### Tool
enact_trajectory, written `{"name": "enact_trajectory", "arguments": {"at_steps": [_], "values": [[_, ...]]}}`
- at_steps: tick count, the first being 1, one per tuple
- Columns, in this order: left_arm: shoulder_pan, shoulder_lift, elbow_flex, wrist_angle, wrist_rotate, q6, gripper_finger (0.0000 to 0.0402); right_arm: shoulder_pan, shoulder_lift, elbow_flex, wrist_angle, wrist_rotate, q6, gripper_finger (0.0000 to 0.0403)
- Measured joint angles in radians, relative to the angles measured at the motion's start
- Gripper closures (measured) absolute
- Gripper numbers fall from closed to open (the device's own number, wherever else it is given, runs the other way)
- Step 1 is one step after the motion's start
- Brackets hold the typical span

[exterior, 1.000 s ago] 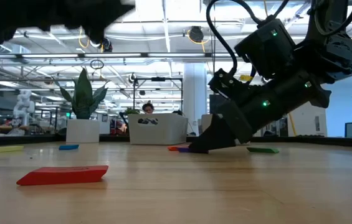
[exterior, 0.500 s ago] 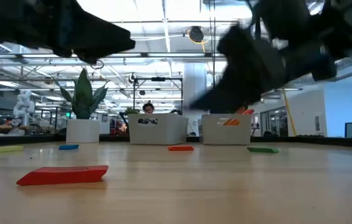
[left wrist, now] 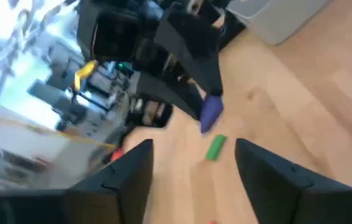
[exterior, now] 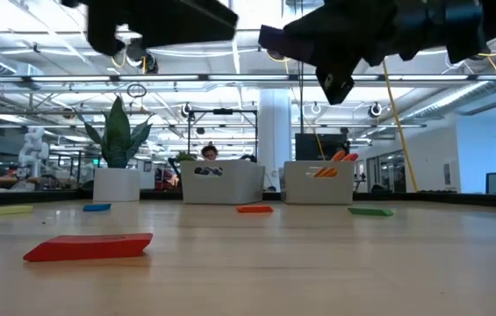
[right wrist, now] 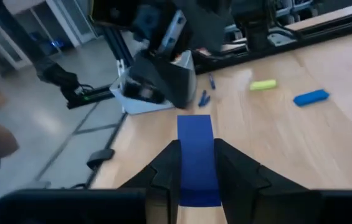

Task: Sort crayons/erasers/pens/pencils in bins
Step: Put the dark blue eraser into the bottom left bin

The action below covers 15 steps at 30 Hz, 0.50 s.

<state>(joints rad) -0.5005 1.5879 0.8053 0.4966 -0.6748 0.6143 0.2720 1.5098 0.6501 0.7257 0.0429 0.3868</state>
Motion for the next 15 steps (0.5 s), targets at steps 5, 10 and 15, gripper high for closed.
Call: {"name": "enact_trajectory", "arguments": {"at_steps": [5, 10, 15], "values": [[0.029, 0.108, 0.08, 0.004, 0.097, 0.166, 0.0143, -0.002, 0.001, 0.0, 0.035, -0.021, 0.046, 0.0328], [0.046, 0.175, 0.15, 0.054, 0.088, 0.229, 0.0153, -0.001, 0.002, 0.001, 0.04, -0.072, 0.078, 0.0327], [0.06, 0.203, 0.187, 0.055, 0.082, 0.249, 0.019, -0.001, 0.002, 0.001, 0.052, -0.1, 0.088, 0.0328]]}}
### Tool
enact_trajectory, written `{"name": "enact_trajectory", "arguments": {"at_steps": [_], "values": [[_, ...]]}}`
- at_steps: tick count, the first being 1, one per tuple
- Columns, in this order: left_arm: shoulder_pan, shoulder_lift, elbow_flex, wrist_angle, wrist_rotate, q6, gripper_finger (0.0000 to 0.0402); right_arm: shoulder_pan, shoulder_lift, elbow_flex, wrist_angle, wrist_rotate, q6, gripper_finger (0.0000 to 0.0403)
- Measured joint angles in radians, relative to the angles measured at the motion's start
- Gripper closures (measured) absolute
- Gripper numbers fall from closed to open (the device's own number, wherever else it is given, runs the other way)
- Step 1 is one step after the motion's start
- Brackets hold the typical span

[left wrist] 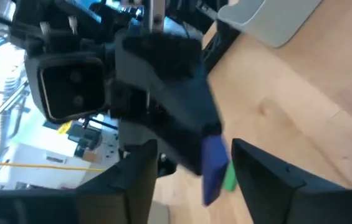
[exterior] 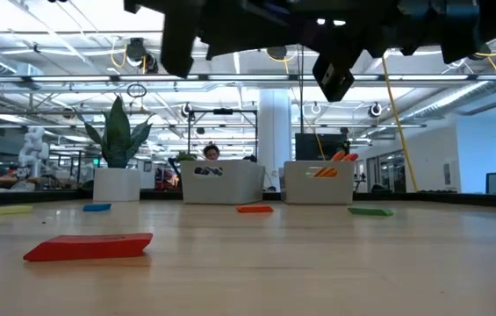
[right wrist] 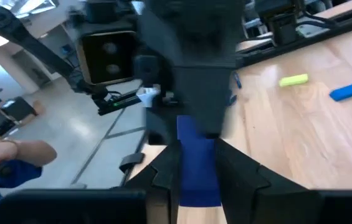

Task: Sort crayons/erasers/pens/pencils in bins
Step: Put the dark blue eraser into the bottom left bin

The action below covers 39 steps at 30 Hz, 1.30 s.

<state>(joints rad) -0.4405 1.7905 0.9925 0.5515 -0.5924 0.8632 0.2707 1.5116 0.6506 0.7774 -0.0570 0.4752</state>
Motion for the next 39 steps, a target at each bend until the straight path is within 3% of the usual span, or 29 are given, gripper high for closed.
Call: {"name": "enact_trajectory", "arguments": {"at_steps": [4, 12, 17, 24, 27, 31, 35, 39], "values": [[0.003, 0.002, 0.007, -0.002, -0.003, 0.019, 0.0237, 0.001, -0.001, 0.0, 0.004, 0.0, 0.008, 0.0328], [-0.015, 0.004, 0.007, -0.003, -0.034, 0.019, 0.0378, -0.001, -0.001, 0.0, 0.012, 0.003, 0.019, 0.0326], [-0.03, 0.004, 0.008, -0.003, -0.044, -0.009, 0.0375, -0.002, -0.001, 0.001, 0.011, 0.013, 0.01, 0.0306], [-0.098, -0.051, 0.007, -0.121, -0.151, -0.035, 0.038, -0.002, -0.001, 0.001, 0.059, 0.034, -0.049, 0.0221], [-0.133, -0.127, 0.007, -0.279, -0.154, -0.22, 0.0382, -0.002, -0.001, 0.001, 0.095, 0.034, -0.082, 0.019], [-0.188, -0.261, 0.017, -0.615, -0.138, -0.631, 0.038, -0.003, -0.001, 0.001, 0.098, 0.055, -0.126, 0.017], [-0.232, -0.384, 0.09, -0.975, 0.002, -1.157, 0.0382, -0.009, -0.001, 0.001, 0.075, 0.061, -0.147, 0.017], [-0.265, -0.44, 0.183, -1.25, 0.223, -1.632, 0.0382, -0.022, -0.001, 0.001, 0.067, 0.06, -0.147, 0.0173]]}}
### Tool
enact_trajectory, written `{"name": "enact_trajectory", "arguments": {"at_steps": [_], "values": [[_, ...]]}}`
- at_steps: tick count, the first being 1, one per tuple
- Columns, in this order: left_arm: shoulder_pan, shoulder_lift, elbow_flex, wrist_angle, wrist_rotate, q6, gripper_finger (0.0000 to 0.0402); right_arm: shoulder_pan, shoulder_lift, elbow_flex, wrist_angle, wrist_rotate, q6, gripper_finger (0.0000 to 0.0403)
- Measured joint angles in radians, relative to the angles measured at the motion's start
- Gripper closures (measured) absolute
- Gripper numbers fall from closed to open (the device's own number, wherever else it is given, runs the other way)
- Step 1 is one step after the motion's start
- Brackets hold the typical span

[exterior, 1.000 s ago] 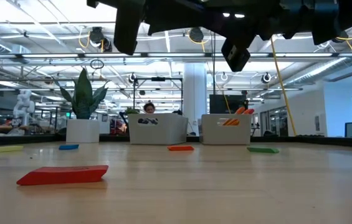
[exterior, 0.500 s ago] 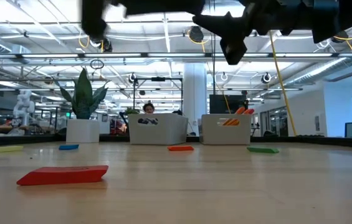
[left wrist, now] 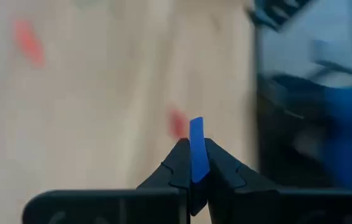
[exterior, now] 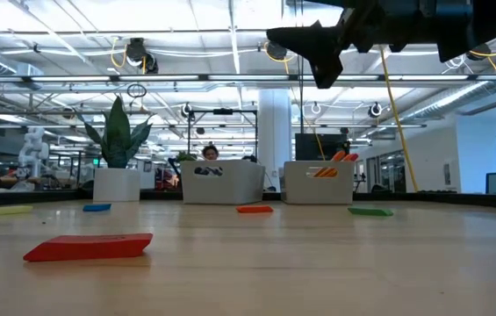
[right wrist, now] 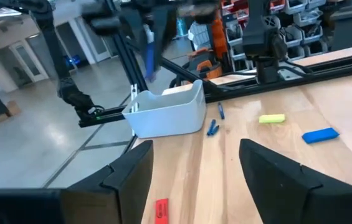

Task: Sort crayons/erasers/pens/pencils in bins
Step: Put the dark blue eraser into the bottom left bin, then put the red eraser into the bottom left bin

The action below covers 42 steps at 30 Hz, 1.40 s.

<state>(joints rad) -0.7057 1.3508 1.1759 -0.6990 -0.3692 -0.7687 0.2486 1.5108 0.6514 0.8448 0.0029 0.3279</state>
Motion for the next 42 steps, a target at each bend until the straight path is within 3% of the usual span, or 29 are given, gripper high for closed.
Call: {"name": "enact_trajectory", "arguments": {"at_steps": [4, 12, 16, 20, 23, 26, 31, 36, 39, 42], "values": [[-0.062, -0.001, 0.029, -0.147, 0.267, -0.386, 0.0377, -0.008, 0.0, 0.0, -0.005, 0.001, -0.003, 0.0173], [-0.205, 0.011, -0.117, -0.142, 0.536, -0.988, 0.0382, 0.0, 0.0, 0.0, -0.02, -0.004, -0.068, 0.0174], [-0.236, 0.011, -0.217, -0.101, 0.679, -1.148, 0.0374, 0.029, 0.0, 0.0, -0.037, -0.005, -0.114, 0.0174], [-0.245, 0.011, -0.3, -0.101, 0.775, -1.199, 0.0362, 0.099, 0.006, 0.0, -0.094, 0.041, -0.288, 0.0174], [-0.243, 0.011, -0.331, -0.096, 0.784, -1.186, 0.0352, 0.158, 0.039, 0.016, -0.108, 0.165, -0.383, 0.0174], [-0.243, 0.011, -0.34, -0.093, 0.753, -1.165, 0.0331, 0.192, 0.107, 0.093, -0.165, 0.202, -0.42, 0.0174], [-0.243, 0.011, -0.341, -0.092, 0.731, -1.162, 0.027, 0.201, 0.309, 0.254, -0.222, 0.184, -0.452, 0.0174], [-0.25, 0.005, -0.312, -0.09, 0.742, -1.13, 0.0212, 0.191, 0.517, 0.403, -0.165, 0.124, -0.448, 0.0174], [-0.266, -0.009, -0.268, -0.097, 0.669, -1.082, 0.0198, 0.185, 0.633, 0.508, -0.172, 0.123, -0.449, 0.0174], [-0.277, -0.024, -0.206, -0.163, 0.495, -1.008, 0.0195, 0.176, 0.712, 0.595, -0.169, 0.123, -0.453, 0.0174]]}}
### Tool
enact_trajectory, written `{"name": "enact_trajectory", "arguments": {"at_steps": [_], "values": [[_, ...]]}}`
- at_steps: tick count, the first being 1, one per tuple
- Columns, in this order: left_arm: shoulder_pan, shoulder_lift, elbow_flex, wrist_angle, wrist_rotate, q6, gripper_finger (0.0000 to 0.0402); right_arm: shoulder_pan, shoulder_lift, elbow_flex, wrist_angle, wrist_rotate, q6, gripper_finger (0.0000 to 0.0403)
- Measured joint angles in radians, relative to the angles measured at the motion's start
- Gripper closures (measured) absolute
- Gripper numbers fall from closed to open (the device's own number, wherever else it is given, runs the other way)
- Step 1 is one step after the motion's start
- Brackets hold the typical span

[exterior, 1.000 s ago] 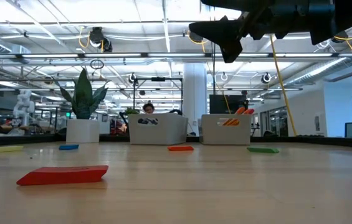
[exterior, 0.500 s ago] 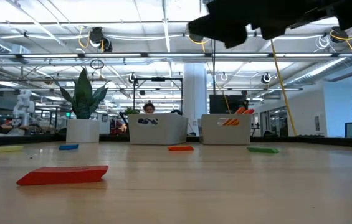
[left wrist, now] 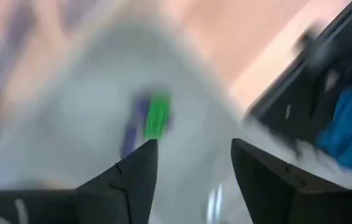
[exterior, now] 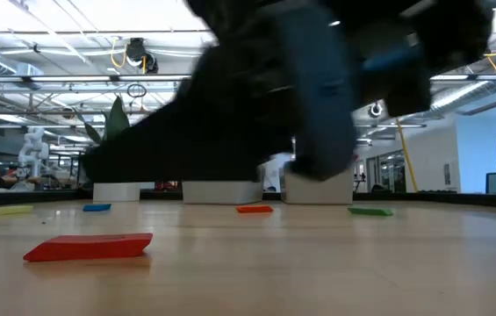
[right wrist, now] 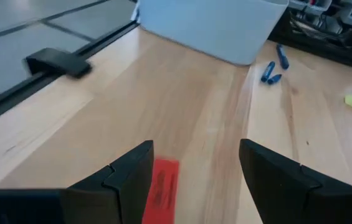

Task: Sort crayons/erasers/pens/pencils in bins
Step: Put the red eraser into the bottom left bin

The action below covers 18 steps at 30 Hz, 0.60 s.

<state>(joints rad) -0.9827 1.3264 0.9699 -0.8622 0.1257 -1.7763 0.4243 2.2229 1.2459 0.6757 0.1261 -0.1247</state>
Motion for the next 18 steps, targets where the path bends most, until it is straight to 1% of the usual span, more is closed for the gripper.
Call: {"name": "enact_trajectory", "arguments": {"at_steps": [4, 6, 9, 11, 14, 16, 18], "values": [[-0.01, -0.004, 0.063, -0.071, -0.335, 0.182, 0.0195, -0.015, 0.054, 0.038, 0.044, -0.006, 0.008, 0.0174], [-0.01, -0.004, 0.07, -0.069, -0.492, 0.294, 0.0195, -0.026, 0.067, 0.034, 0.075, -0.047, 0.034, 0.0174], [0.003, -0.004, 0.069, -0.051, -0.714, 0.465, 0.0195, -0.039, 0.077, 0.034, 0.1, -0.084, 0.06, 0.0174], [0.018, -0.004, 0.066, -0.045, -0.832, 0.547, 0.0195, -0.041, 0.086, 0.034, 0.106, -0.087, 0.059, 0.0174], [0.053, -0.004, 0.065, -0.044, -0.947, 0.629, 0.0195, -0.044, 0.104, 0.034, 0.118, -0.105, 0.062, 0.0174], [0.08, -0.004, 0.064, -0.041, -0.979, 0.663, 0.0195, -0.044, 0.105, 0.034, 0.113, -0.105, 0.061, 0.0174], [0.111, -0.004, 0.064, -0.024, -0.983, 0.689, 0.0195, -0.045, 0.104, 0.034, 0.113, -0.105, 0.06, 0.0174]]}}
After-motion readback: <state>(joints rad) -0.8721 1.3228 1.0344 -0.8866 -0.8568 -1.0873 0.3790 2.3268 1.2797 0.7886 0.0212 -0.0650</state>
